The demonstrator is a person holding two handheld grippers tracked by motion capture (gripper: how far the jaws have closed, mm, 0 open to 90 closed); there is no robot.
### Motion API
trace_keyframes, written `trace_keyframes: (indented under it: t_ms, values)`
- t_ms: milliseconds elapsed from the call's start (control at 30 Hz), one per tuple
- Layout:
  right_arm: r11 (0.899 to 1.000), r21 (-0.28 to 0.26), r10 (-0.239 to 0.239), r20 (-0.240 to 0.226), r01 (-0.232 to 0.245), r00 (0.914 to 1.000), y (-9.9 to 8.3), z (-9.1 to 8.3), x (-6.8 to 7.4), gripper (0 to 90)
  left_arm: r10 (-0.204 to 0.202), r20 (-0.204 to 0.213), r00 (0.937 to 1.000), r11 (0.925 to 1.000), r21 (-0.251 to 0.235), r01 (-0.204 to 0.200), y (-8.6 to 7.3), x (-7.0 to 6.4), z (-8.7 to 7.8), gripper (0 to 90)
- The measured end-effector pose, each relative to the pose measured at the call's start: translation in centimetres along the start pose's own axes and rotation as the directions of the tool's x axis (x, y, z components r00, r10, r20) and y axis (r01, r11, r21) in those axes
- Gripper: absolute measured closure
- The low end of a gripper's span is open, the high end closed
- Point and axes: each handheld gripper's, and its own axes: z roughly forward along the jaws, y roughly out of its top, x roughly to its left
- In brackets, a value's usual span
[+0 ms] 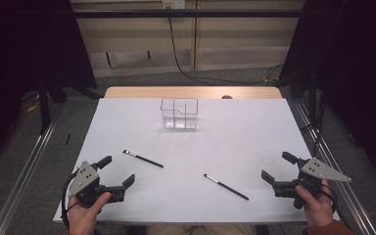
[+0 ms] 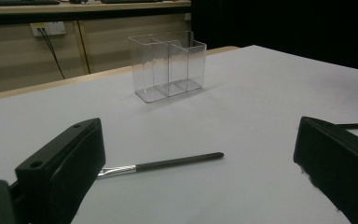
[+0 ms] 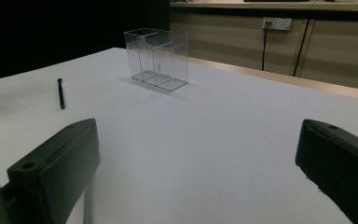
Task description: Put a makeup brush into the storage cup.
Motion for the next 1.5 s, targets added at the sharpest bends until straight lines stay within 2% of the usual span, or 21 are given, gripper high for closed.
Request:
trace_keyframes:
  t_ms: [67, 267, 533, 633, 800, 967, 1133, 1333, 1500]
  values:
    - [1.000, -0.001, 0.001, -0.003, -0.001, 1.0000, 0.0, 0.0, 0.0, 0.0, -0.001, -0.015, 0.9999, 1.0000, 0.006, 0.001, 0.0, 0.1, 0.0, 2.2]
    - [1.000, -0.007, 0.013, -0.010, -0.013, 0.9999, 0.0, 0.2, -0.2, 0.0, -0.019, -0.027, 0.9995, 0.9998, -0.004, 0.019, -0.1, 0.2, -0.2, 2.2]
    - [1.000, -0.014, 0.027, -0.014, -0.027, 0.9995, 0.0, 0.2, -0.3, 0.0, -0.023, -0.017, 0.9996, 0.9997, -0.002, 0.022, -0.1, 0.2, -0.2, 2.5]
    - [0.999, -0.017, 0.029, -0.017, -0.030, 0.9994, 0.1, 0.1, -0.1, 0.0, -0.007, -0.016, 0.9998, 1.0000, -0.005, 0.007, 0.0, 0.0, -0.4, 2.7]
    - [0.999, -0.019, 0.029, -0.014, -0.029, 0.9995, 0.2, 0.1, 0.0, 0.0, -0.019, -0.007, 0.9998, 0.9997, -0.015, 0.019, 0.0, 0.0, -0.8, 2.8]
    - [1.000, -0.010, 0.022, -0.026, -0.022, 0.9994, 0.2, 0.2, 0.1, 0.0, -0.022, 0.024, 0.9995, 0.9998, 0.000, 0.022, 0.2, 0.4, -0.3, 2.1]
    - [1.000, -0.008, 0.023, -0.027, -0.023, 0.9994, 0.2, 0.2, 0.0, 0.0, -0.019, -0.001, 0.9998, 0.9998, -0.005, 0.019, 1.0, 0.4, 0.1, 1.6]
    - [1.000, -0.006, 0.020, -0.027, -0.020, 0.9994, 0.2, 0.2, 0.1, 0.0, -0.017, 0.010, 0.9998, 0.9998, 0.005, 0.017, 1.3, 0.6, 0.4, 1.6]
    - [1.000, -0.004, 0.018, -0.027, -0.019, 0.9995, 0.2, 0.3, 0.1, 0.0, 0.003, 0.009, 1.0000, 1.0000, 0.005, -0.003, 1.9, 1.0, 0.8, 1.6]
